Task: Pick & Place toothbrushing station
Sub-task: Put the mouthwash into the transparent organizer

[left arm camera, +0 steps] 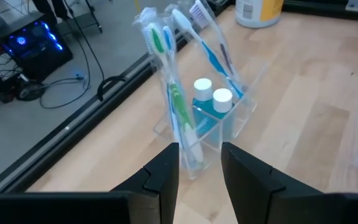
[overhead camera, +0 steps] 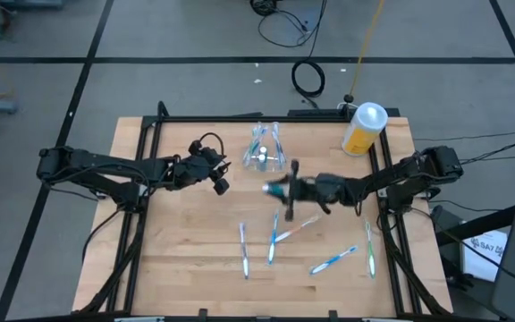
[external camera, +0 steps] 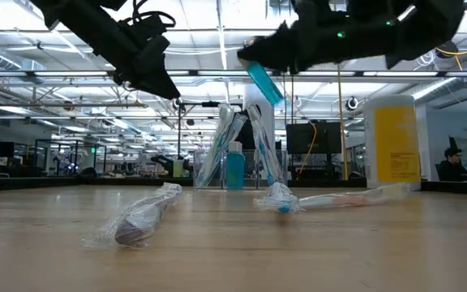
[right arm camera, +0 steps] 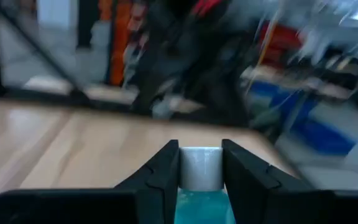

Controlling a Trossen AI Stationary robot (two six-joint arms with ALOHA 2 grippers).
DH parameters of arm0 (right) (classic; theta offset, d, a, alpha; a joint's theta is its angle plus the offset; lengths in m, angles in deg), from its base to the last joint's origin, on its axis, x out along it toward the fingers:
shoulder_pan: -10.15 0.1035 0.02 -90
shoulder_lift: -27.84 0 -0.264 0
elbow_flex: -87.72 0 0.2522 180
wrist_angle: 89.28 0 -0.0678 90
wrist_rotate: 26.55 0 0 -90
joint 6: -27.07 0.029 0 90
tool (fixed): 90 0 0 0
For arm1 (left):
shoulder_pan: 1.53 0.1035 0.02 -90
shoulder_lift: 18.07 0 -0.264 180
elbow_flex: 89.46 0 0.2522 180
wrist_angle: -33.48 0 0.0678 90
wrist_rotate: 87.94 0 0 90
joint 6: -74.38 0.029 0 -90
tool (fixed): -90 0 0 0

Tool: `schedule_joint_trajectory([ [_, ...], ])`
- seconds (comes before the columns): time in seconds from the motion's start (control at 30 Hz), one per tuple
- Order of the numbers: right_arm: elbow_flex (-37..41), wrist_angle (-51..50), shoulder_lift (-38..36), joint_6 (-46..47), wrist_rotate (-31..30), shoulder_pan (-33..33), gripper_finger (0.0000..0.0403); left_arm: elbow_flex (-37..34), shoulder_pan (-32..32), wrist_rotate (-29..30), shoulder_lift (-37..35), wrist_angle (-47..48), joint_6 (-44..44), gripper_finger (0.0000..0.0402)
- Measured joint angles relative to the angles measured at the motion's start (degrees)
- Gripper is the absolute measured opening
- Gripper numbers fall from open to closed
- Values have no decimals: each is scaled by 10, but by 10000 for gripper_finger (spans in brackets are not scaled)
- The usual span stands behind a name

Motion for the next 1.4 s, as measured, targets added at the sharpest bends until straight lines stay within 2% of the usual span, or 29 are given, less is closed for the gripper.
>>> schedule_joint_trajectory([
  [0.13, 0, 54, -1, -2, 65, -42, 95, 0, -1, -15, 0, -8, -20, 127],
  [0.33, 0, 69, 0, 17, 80, -84, 95, 0, -8, -101, 1, -22, 5, 127],
  [0.47, 0, 98, 0, 68, 130, -88, 95, 0, -11, -157, 12, -66, 23, 127],
  [0.6, -1, 139, 0, 69, 152, -77, 96, 1, -20, -193, 42, -154, 86, 127],
  [0.77, -1, 137, -1, 44, 151, -63, 97, 1, -27, -274, 102, -266, 140, 127],
  [1.07, -1, 149, -1, 45, 151, -59, 97, 0, -11, -325, 177, -362, 149, 127],
  [1.2, -1, 151, -1, 47, 151, -59, 97, 0, -7, -325, 189, -396, 155, 129],
  [1.4, -1, 159, -1, 48, 151, -59, 98, 0, 7, -327, 189, -390, 189, 175],
])
